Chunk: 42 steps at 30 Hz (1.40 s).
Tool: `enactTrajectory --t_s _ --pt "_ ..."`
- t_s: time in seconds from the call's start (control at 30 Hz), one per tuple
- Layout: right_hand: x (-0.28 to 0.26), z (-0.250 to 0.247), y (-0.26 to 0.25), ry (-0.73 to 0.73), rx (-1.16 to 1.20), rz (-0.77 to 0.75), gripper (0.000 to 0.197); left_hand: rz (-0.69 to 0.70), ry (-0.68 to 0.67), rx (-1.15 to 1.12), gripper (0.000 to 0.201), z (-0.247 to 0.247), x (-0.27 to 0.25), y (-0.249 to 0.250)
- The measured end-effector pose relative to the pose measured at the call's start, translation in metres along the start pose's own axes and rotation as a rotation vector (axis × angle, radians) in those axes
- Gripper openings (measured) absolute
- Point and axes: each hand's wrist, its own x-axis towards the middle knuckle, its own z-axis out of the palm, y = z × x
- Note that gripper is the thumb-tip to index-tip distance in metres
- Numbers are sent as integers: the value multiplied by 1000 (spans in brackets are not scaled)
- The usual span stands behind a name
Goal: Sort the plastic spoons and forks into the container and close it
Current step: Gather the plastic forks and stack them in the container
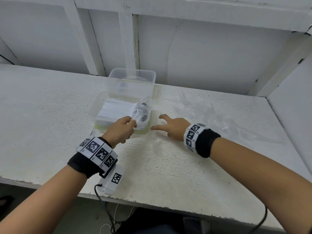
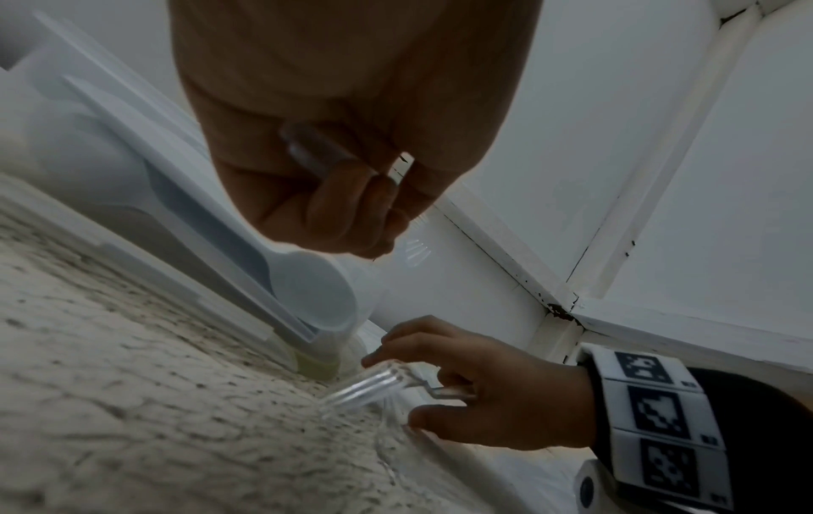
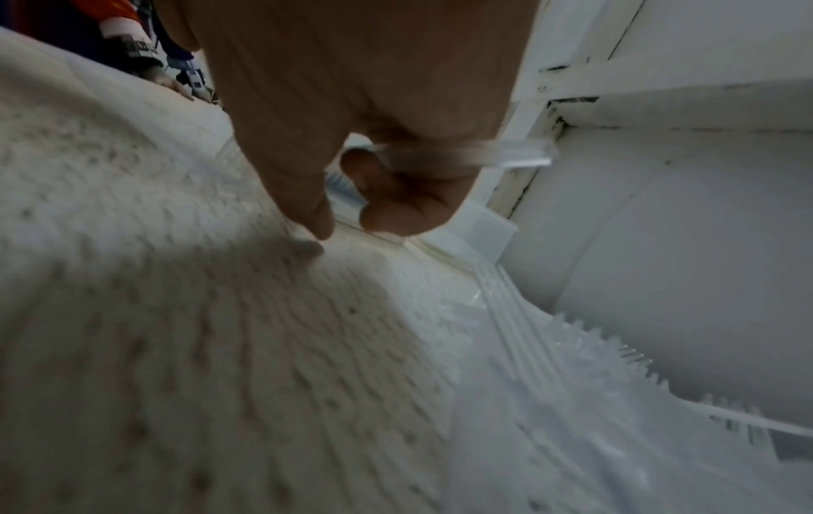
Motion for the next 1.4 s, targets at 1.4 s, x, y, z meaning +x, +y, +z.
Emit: enactTrajectory --t_s 1.4 --pt "-140 13 24 367 1593 870 15 -161 -56 82 39 173 64 54"
